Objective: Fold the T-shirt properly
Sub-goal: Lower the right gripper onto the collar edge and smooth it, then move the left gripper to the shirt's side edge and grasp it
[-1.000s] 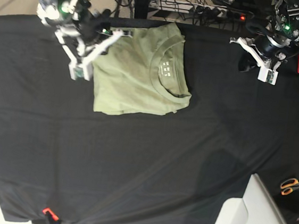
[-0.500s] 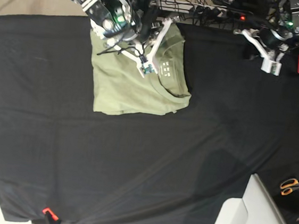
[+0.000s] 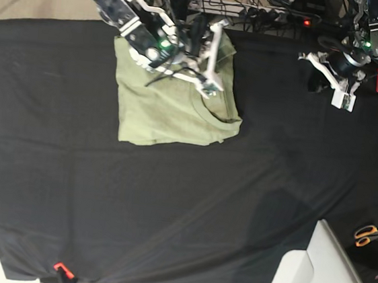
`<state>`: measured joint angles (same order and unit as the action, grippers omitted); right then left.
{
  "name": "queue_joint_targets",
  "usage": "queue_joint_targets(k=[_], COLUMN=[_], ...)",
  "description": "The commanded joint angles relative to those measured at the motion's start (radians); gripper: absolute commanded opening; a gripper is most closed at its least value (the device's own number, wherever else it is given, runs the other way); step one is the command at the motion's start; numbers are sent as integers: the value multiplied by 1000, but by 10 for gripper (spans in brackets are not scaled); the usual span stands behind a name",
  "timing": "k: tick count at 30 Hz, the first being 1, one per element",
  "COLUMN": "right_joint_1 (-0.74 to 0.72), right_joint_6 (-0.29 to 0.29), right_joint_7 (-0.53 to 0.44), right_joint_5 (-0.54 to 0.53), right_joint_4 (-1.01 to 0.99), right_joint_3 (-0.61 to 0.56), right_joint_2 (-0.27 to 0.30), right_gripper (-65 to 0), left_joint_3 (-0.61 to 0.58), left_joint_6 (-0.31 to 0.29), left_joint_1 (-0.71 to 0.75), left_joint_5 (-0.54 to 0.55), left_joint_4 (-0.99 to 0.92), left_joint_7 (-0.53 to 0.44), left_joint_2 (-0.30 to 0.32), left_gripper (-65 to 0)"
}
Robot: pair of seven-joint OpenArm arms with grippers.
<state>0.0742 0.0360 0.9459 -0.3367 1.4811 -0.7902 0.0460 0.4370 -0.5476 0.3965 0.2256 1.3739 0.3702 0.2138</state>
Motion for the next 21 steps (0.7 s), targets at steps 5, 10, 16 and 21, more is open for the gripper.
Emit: queue_joint_targets(k=[5, 10, 16, 21], right_joint_1=[-12, 28, 111, 158], right_joint_6=[17, -109, -319, -307], right_joint_7=[55, 83, -35, -109], right_joint_5=[-11, -9, -9, -9], right_joint_4=[135, 378, 476, 473], right_joint_3=[5, 10, 119, 229], right_joint_2=[-8, 82, 179, 236], right_gripper=[-642, -642, -642, -642], left_joint_3=[-68, -154, -175, -231], left_joint_6=[1, 1, 1, -12], left_joint_1=[0, 61, 189, 259], left_joint_5=[8, 10, 10, 1], left_joint_4=[28, 66, 282, 467], left_joint_7=[0, 17, 16, 16], left_joint_2=[-6, -9, -7, 2], left_gripper=[-650, -650, -650, -650])
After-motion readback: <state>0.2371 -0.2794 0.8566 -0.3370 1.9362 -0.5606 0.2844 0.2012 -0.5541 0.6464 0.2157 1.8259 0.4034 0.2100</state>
